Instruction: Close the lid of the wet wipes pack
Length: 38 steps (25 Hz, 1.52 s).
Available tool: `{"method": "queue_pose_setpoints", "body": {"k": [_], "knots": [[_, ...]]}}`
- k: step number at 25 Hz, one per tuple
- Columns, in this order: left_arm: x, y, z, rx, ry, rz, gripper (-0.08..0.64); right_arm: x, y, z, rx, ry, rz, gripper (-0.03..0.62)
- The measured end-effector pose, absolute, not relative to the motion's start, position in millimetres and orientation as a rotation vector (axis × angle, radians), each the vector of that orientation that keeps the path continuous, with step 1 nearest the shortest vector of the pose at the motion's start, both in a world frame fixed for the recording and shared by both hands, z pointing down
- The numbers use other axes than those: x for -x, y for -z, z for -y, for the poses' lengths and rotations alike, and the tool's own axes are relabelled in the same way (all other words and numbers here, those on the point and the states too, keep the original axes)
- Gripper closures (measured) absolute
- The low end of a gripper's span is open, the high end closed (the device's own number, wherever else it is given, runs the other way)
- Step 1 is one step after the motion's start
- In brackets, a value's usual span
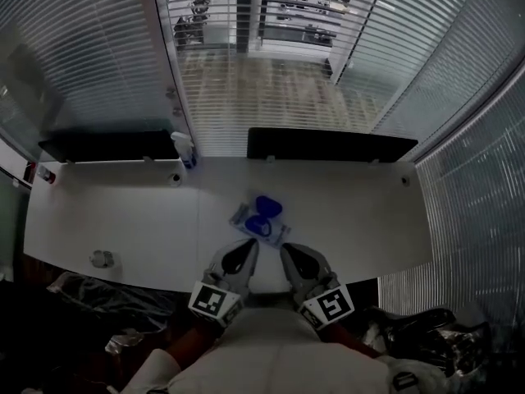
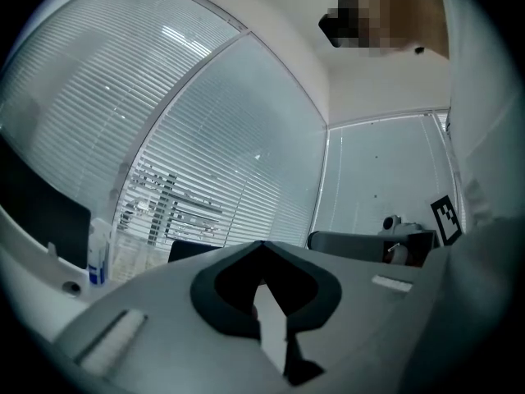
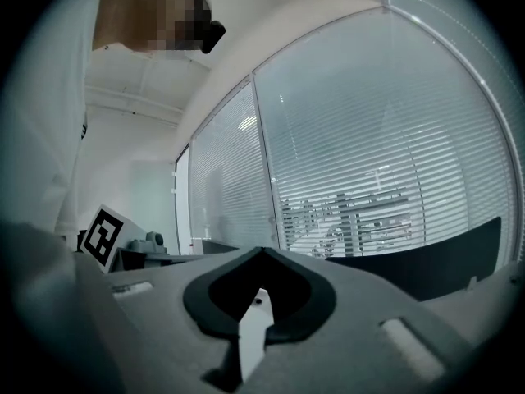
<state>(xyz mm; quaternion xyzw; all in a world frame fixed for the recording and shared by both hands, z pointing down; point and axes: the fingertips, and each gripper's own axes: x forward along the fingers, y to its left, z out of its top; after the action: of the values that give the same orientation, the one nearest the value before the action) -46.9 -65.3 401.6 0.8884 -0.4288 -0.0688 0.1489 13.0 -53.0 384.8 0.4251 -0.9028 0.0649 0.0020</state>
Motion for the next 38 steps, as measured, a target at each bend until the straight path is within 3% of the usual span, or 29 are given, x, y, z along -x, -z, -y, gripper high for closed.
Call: {"method": "queue_pose_setpoints", "body": {"k": [20,38], "knots": [[7.2,-398.8,93.2,-2.580,0.110,1.303,0.557,-63.6,-384.2,93.1,-1.323,-0.218,2.868,0.592],[29.1,-507.3,135.6,-2.515,-0.286,1.327,0.557,-62.6,-477.5,129.1,-1.106,-0.202,2.691,0.592]]}}
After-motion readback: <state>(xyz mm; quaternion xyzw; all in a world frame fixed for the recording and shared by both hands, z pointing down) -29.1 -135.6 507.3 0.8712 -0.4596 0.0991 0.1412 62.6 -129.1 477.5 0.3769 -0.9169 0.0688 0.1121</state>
